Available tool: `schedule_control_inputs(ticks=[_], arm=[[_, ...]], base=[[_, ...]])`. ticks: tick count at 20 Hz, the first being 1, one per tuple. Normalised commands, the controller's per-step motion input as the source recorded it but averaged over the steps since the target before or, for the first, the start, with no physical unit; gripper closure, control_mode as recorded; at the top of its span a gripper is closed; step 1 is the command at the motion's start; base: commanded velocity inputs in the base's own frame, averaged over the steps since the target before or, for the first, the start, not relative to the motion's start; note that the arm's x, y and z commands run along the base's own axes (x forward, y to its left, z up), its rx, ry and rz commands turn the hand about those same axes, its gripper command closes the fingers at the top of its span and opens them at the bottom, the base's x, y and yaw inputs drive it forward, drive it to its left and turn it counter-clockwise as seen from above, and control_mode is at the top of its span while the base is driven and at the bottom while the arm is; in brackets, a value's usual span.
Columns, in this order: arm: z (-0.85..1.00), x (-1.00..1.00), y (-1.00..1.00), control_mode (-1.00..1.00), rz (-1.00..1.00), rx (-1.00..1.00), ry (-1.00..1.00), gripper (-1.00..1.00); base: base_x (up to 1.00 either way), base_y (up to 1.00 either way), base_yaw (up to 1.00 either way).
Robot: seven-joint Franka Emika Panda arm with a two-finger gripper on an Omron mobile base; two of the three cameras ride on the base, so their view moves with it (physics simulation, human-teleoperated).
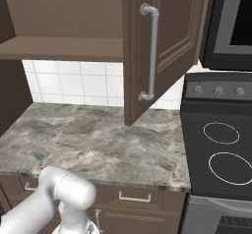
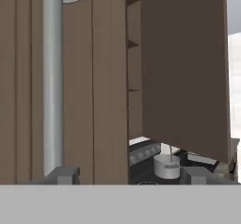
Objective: Open the cabinet and move the ladle to the pot. Then close the cabinet.
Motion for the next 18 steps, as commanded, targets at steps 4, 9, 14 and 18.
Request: schedule_control_inputs(ticks=[4,9,14,18], arm=[[-0.01,0.12,0.02,-1.00,-0.13,0.00,-0.08,-1.00],[0.00,0.30,-0.01,-1.00,-0.02,0.00,-0.07,-1.00],[0.00,0.34,-0.31,-1.00,0.05,0.04,-0.04,-1.00],[0.00,0.39,-0.39,-1.00,0.16,0.06,-0.03,-1.00]], base=[[0.00,0.00,0.00],[0.00,0.00,0.00],[0.00,0.00,0.00],[0.00,0.00,0.00]])
